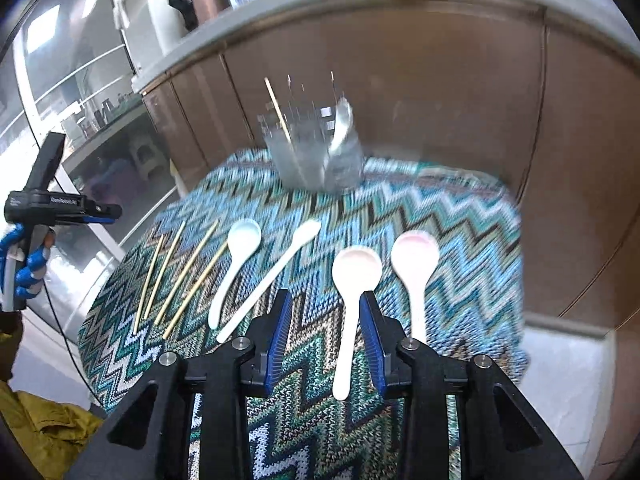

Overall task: Organize utensils
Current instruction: 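Lower the left tool to another chopstick while the right tool approaches another white spoon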

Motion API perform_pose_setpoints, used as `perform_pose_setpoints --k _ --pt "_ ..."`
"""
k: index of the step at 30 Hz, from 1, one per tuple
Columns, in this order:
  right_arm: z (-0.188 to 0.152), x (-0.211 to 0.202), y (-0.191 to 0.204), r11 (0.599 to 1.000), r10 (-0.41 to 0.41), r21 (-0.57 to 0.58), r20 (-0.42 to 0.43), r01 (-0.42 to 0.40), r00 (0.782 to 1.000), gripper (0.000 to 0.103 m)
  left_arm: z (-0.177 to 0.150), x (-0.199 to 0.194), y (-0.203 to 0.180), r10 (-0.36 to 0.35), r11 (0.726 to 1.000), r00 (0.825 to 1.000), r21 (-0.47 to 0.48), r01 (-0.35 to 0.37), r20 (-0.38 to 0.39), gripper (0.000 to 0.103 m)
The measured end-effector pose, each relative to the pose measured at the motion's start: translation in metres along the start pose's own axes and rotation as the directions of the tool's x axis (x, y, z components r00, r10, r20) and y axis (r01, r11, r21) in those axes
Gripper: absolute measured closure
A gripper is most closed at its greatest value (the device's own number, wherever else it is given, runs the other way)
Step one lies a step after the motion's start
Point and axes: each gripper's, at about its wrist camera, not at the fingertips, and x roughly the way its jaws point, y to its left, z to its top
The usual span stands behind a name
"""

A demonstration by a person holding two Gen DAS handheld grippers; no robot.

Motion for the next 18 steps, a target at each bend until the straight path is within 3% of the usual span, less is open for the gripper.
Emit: perform_pose_setpoints --k 9,18 --pt "0.008 0.064 -0.041 0.991 0.115 0.09 -0.134 -0.103 0.984 0.07 0.013 0.065 0.009 0.017 0.998 0.988 -0.062 -0.027 -0.153 0.068" --pt "0.02 0.102 -0.055 0.991 0.117 0.094 -0.19 -0.1 0.975 0.07 0.022 0.094 0.012 0.024 0.996 0.978 -0.078 -0.041 -0.209 0.068"
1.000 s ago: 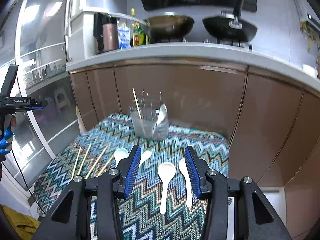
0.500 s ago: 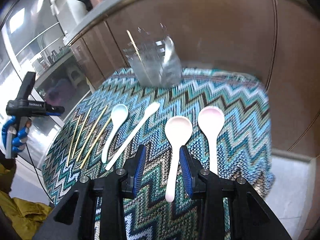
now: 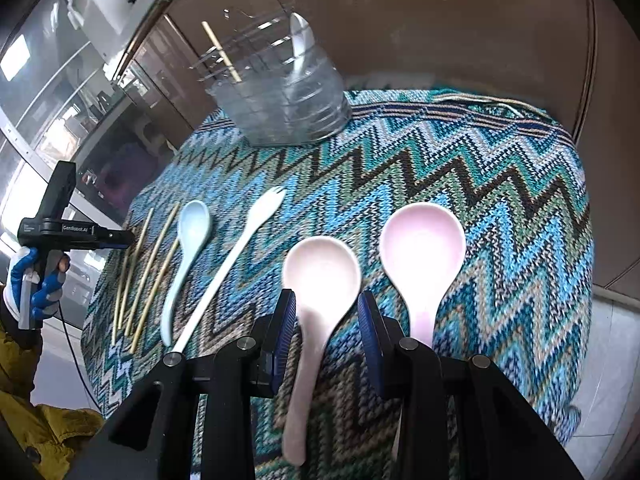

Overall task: Organize utensils
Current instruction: 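Lower the left tool to another chopstick while the right tool approaches another white spoon, then close the left tool on a chopstick while the right tool closes on a white spoon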

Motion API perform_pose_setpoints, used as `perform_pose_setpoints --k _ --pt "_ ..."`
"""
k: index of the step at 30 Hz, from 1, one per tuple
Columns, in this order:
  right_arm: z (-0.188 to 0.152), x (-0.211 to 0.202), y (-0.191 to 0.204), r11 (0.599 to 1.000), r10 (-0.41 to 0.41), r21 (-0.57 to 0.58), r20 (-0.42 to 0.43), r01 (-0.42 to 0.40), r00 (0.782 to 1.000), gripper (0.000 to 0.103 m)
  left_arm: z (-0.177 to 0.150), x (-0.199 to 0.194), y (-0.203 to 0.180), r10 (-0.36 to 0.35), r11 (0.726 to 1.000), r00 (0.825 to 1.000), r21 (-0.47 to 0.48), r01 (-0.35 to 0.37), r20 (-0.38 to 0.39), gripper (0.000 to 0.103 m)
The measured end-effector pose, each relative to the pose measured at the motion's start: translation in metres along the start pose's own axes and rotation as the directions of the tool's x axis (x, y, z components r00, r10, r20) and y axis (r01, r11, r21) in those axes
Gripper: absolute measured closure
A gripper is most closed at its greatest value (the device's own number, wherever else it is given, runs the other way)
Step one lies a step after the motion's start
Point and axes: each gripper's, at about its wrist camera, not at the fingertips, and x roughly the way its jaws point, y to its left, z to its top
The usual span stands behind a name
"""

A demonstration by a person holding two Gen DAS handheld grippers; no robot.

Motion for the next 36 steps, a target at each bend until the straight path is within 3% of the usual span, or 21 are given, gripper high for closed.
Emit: perform_pose_setpoints --k 7,16,20,31,36 --pt "0.012 0.016 -0.009 1.0 0.018 -0.006 -0.033 -0.018 0.999 0.07 0.008 0.012 0.001 0.008 1.0 1.0 -0.005 -0.008 -0.03 0.068" --pt "0.03 0.025 -0.013 0.997 0.058 -0.044 -0.103 -0.063 0.993 0.08 0.018 0.021 0.002 0.01 1.0 0.997 0.008 -0.01 -0.079 0.069" --pt "0.032 0.029 -0.011 0.994 0.07 -0.071 -0.143 -0.081 0.987 0.087 0.022 0.023 0.004 0.008 1.0 0.995 0.012 -0.007 -0.104 0.075" --pt "0.039 0.037 -0.004 0.985 0.054 -0.148 -0.202 -0.085 0.978 0.092 0.035 0.029 0.002 0.031 0.997 0.989 0.069 -0.021 -0.147 0.086" --pt "0.038 0.036 0.003 0.984 0.018 -0.17 -0.184 -0.05 0.983 0.096 0.032 0.028 0.007 0.018 0.999 0.991 0.039 -0.012 -0.134 0.094"
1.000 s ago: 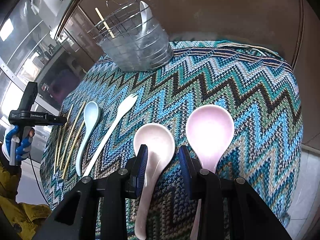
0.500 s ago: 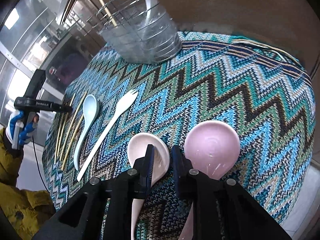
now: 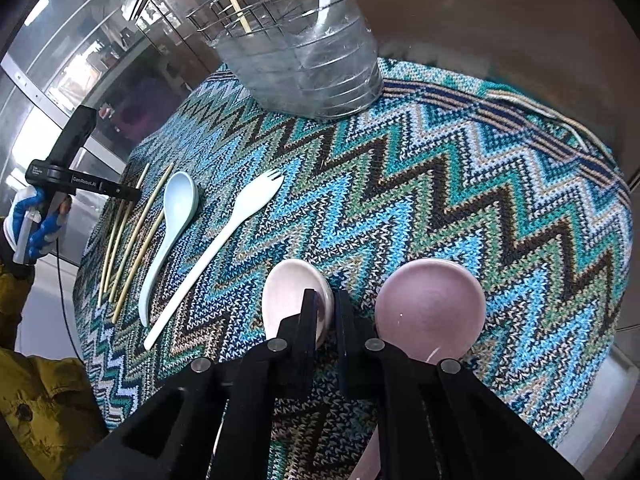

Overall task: Organize utensils
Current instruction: 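Close the left tool on a chopstick while the right tool closes on a white spoon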

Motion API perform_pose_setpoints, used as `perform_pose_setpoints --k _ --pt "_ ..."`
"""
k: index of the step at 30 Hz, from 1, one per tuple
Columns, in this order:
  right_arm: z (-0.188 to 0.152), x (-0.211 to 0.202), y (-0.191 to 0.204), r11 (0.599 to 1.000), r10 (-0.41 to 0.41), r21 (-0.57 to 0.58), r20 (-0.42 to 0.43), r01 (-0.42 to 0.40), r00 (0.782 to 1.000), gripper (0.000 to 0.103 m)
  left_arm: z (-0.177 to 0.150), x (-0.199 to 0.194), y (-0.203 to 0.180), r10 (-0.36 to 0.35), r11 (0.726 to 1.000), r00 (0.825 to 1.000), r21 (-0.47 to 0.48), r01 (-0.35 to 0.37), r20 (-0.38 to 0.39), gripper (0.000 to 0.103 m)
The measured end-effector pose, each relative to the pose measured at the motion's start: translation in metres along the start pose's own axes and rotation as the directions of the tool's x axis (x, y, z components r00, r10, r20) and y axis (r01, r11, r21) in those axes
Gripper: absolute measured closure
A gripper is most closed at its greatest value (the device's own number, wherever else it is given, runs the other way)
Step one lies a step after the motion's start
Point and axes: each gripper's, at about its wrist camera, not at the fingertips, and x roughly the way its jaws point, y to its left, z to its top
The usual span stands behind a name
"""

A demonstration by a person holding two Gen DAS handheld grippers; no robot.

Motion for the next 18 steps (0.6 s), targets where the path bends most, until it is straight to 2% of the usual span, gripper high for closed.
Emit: perform_pose_setpoints --k 10,18 --pt "-0.018 -0.031 0.018 0.992 -0.128 0.019 0.101 0.127 0.987 0.097 -0.019 -0.022 0.007 -0.048 0.999 0.997 0.0 0.048 0.068 0.096" --pt "-0.039 -0.06 0.046 0.983 -0.184 0.041 0.184 0.179 0.965 0.097 -0.043 -0.063 0.018 -0.097 0.995 0.982 0.003 0.098 0.162 0.099"
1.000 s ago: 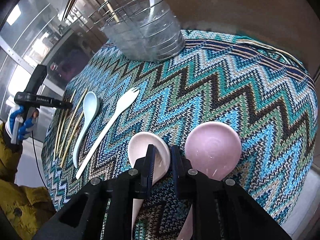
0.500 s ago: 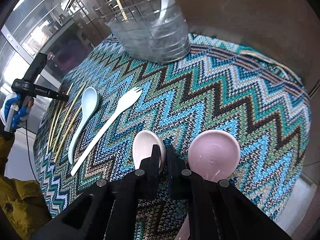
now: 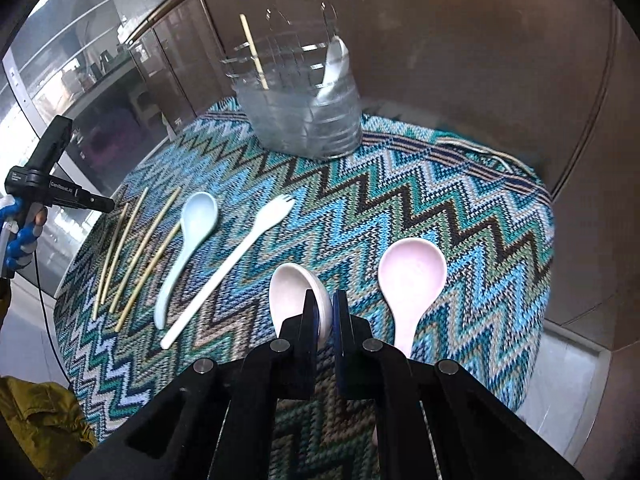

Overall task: Organize utensils
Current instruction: 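Close the left tool on a chopstick while the right tool closes on a white spoon, then lift the chopstick with the left tool while the right tool carries the spoon to the holder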

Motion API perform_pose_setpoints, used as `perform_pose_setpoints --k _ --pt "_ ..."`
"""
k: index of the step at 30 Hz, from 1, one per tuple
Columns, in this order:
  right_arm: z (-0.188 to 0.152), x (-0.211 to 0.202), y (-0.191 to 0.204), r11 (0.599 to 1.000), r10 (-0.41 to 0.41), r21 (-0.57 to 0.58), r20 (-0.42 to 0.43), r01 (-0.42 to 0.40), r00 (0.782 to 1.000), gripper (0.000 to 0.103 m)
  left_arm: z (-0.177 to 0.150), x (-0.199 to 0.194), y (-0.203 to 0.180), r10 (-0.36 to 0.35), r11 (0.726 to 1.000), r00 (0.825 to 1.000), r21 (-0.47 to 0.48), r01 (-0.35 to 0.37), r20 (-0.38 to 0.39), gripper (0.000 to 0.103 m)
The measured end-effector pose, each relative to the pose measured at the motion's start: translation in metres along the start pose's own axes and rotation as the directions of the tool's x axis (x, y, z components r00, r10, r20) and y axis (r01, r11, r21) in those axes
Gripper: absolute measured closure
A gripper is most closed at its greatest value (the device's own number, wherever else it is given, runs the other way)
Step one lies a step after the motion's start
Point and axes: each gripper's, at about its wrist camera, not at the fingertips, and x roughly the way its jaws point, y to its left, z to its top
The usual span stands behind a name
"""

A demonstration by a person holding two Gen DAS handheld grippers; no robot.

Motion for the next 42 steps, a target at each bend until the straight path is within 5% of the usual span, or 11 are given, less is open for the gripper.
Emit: perform_pose_setpoints --k 10,29,39,42 --pt "-0.014 -0.023 0.015 1.0 0.001 0.02 0.04 -0.002 0.999 0.097 0.005 0.019 -0.005 0.014 1.0 1.0 -0.025 -0.014 -0.011 0.096" --pt "-0.021 0.003 -0.007 0.996 0.04 0.075 0.037 -0.043 0.999 0.097 0.028 0.066 -0.006 0.094 0.994 0.992 -0.052 -0.098 -0.081 0.091" --pt "-0.022 0.001 -0.008 0.995 0.035 0.087 0.04 -0.038 0.999 0.097 0.024 0.072 -0.025 0.18 0.983 0.982 -0.017 -0.181 -0.05 0.097" --pt "-0.023 -0.001 -0.004 0.996 0.033 0.081 0.04 -0.036 0.999 0.097 0.018 0.069 -0.026 0.159 0.987 0.987 -0.034 -0.16 -0.033 0.099"
